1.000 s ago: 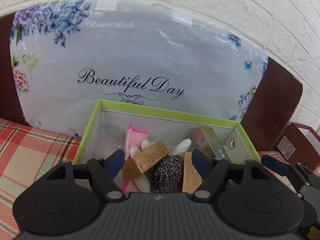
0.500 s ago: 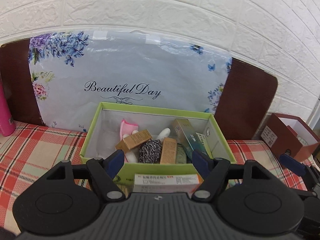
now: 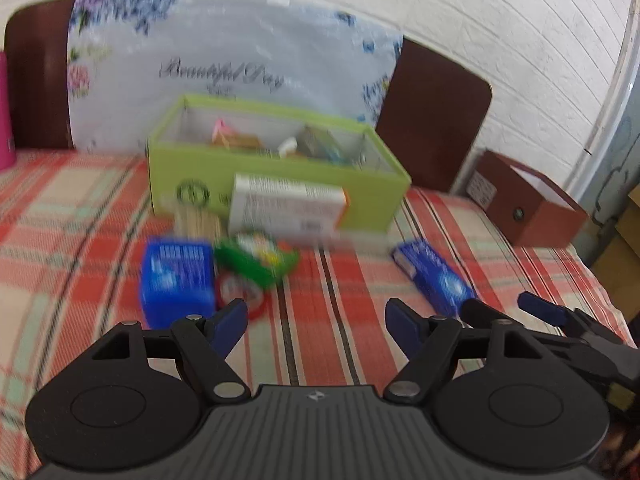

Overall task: Organize objects
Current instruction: 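Reach left gripper to the blue square box while right gripper reaches the blue medicine box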

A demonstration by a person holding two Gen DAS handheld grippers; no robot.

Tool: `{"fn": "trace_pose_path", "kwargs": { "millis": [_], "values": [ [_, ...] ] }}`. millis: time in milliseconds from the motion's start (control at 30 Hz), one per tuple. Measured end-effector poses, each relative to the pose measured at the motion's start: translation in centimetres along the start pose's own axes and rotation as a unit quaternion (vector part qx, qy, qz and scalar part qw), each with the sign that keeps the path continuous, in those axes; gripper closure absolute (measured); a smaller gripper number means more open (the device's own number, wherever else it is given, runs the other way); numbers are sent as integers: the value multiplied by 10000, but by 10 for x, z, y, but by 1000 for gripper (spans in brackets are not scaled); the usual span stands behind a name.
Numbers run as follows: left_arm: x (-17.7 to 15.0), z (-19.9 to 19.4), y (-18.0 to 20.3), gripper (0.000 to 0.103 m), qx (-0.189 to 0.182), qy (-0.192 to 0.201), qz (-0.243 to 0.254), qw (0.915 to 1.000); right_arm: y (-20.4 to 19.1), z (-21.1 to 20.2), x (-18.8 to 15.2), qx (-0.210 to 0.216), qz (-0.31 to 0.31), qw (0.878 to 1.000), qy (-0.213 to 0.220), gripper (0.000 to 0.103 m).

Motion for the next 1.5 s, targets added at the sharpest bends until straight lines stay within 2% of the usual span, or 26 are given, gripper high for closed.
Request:
{"fn": "trace_pose_path", "kwargs": {
  "millis": [67,167,333,433,500,567,700,867,900,933,1100,1167,1300,1500],
  "values": [
    [-17,3,-2,24,-106,-162,-107,9998,7,2,-16,-188,-54,9997,-161,0],
    [-32,6,-8,24,-16,-328,-167,9993,16,13,-22,-355,-121,9990,-254,0],
    [-32,2,-18,24,96,-214,-328,9992,27,58,-14,-496,-337,9972,-452,4],
    [-27,0,-26,24,235,-112,-315,9992,33,87,-15,-630,-472,9945,-687,11],
    [-21,1,-36,24,413,-78,-324,9986,37,95,-21,-603,-358,9932,-932,38],
    [-13,6,-48,24,605,-7,-425,9973,30,84,-22,-552,-355,9941,-866,42],
    [10,23,-69,24,965,193,-682,9928,8,54,-39,-363,-294,9941,-983,42],
    [23,45,-85,25,1155,119,-625,9913,-15,27,-53,-338,-219,9934,-1078,42],
    [22,46,-88,37,1079,119,-633,9921,-20,23,-54,-280,-226,9930,-1125,42],
    [20,46,-90,41,1018,83,-640,9927,-24,20,-55,-206,-257,9926,-1171,42],
    [2,26,-80,42,740,-171,-380,9964,-51,7,-62,282,-360,9893,-1384,41],
    [-13,16,-68,41,471,-313,-211,9982,-62,3,-64,539,-442,9870,-1451,36],
    [-35,1,-44,41,29,-402,-18,9992,-70,1,-64,552,-584,9866,-1418,35],
    [-45,13,-34,37,281,-610,38,9977,-61,1,-63,408,-510,9882,-1383,35]
  ]
}}
Point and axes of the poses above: each gripper's, at about its wrist camera, not at the fingertips, and z roughly the way its jaws point, y to its right, x to its top, the point moved 7 cm from there along z, roughly the way its jaws point, and after that the axes turned 1 degree about x, right-handed, at the moved point
